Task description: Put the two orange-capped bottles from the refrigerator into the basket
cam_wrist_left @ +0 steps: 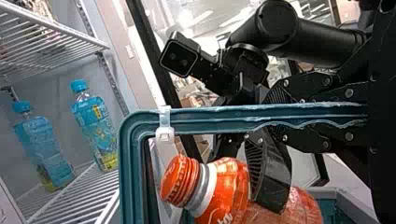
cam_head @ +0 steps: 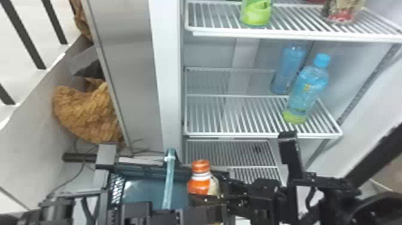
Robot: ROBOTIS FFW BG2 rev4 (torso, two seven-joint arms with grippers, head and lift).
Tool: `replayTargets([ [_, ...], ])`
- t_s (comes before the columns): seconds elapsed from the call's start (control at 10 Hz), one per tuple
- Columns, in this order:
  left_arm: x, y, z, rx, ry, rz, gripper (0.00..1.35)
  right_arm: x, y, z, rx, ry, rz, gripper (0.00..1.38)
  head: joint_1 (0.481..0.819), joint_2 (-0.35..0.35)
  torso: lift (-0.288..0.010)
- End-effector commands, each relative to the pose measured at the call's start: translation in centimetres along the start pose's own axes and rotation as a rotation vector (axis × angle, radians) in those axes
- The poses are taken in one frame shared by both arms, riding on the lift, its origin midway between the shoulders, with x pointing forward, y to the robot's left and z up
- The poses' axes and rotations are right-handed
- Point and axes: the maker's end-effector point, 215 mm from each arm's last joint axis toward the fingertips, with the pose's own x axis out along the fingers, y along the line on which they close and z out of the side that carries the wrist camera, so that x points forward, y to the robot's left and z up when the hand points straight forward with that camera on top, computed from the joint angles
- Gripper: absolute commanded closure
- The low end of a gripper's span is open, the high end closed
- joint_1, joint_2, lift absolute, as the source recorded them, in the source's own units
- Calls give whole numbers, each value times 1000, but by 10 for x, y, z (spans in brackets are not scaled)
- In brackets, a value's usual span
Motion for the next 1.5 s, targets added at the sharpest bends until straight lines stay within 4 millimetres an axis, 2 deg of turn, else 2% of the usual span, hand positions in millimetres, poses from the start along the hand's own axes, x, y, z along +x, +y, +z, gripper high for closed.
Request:
replayTargets([
  [0.0,0,-1,1,2,0,-1,1144,-1,-7,-1,-1,9,-21,481,695,-73,-288],
  [0.2,1,-1,2,2,-3,-2,1144,0,-19,-1,3,12,-39,279,695,-85,-288],
  [0.3,0,-1,2,2,-5,-3,1144,0,-20,10,-29,-29,-36,226,695,-91,-288],
  [0.5,0,-2,2,2,-5,-5,1144,-12,-28,55,-161,-189,-98,202,695,-90,-288],
  [0.6,1,-3,2,2,-3,-10,1144,-26,-38,71,-202,-278,-175,202,695,-94,-288],
  [0.7,1,-3,1,-1,-3,-10,1144,-49,-35,93,-260,-380,-244,202,695,-111,-288],
  [0.8,-1,-2,0,-5,-5,-9,1144,-85,-36,117,-332,-482,-393,202,695,-137,-288],
  [0.9,-1,-2,-1,-6,-2,-9,1144,-111,-34,130,-353,-580,-487,205,695,-173,-288],
  [1.0,0,-2,-1,-5,-3,-9,1144,-136,-36,139,-359,-664,-589,205,695,-196,-288],
  [1.1,0,-2,-2,-8,-1,-9,1144,-148,-37,140,-350,-720,-652,205,695,-239,-288],
  [1.3,1,-1,-4,-10,2,-9,1144,-157,-43,134,-274,-829,-739,206,695,-301,-288],
  [1.4,3,-2,-5,-8,8,-10,1144,-160,-48,124,-237,-829,-759,206,695,-309,-288],
])
